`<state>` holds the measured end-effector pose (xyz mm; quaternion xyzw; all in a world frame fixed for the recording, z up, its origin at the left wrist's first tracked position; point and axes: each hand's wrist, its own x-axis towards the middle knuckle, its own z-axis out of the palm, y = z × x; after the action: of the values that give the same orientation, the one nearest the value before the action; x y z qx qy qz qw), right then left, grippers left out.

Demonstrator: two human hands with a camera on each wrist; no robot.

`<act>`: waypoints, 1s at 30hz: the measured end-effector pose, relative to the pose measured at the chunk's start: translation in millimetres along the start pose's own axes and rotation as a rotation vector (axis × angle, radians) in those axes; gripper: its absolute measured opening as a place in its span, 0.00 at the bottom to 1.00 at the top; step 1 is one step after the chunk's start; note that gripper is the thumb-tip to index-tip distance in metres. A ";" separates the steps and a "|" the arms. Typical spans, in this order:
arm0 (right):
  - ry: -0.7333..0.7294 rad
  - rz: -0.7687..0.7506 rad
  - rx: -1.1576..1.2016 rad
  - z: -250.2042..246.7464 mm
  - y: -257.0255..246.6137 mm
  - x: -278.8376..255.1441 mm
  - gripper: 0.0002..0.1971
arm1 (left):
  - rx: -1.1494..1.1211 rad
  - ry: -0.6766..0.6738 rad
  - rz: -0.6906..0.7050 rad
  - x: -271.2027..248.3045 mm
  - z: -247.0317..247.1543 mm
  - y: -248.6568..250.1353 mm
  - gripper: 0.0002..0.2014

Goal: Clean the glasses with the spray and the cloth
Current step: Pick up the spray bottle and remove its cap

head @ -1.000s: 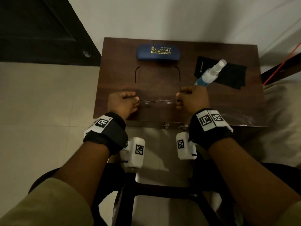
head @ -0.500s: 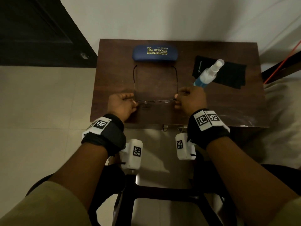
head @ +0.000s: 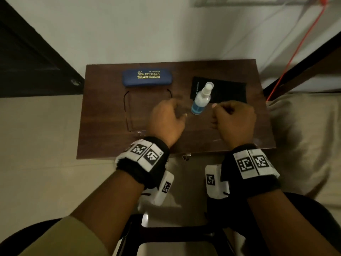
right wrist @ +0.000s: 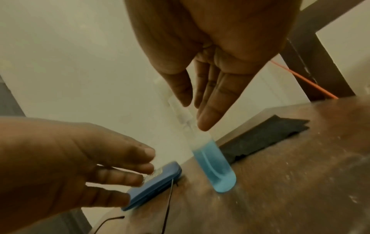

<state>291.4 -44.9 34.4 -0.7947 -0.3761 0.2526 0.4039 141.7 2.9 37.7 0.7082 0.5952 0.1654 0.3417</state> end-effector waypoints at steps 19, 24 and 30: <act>-0.052 -0.240 -0.070 -32.9 -11.9 42.9 0.12 | 0.144 -0.041 0.159 43.3 50.0 46.2 0.17; -0.059 -0.051 0.141 -55.4 -0.9 46.6 0.09 | 0.242 0.065 0.349 30.8 29.7 45.8 0.17; -0.302 0.112 0.299 -61.1 0.0 34.6 0.08 | 0.411 0.031 0.542 22.2 2.1 34.6 0.17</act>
<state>354.9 -44.7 64.4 -0.6987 -0.3459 0.4437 0.4419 173.6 21.5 55.9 0.8921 0.4113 0.1377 0.1263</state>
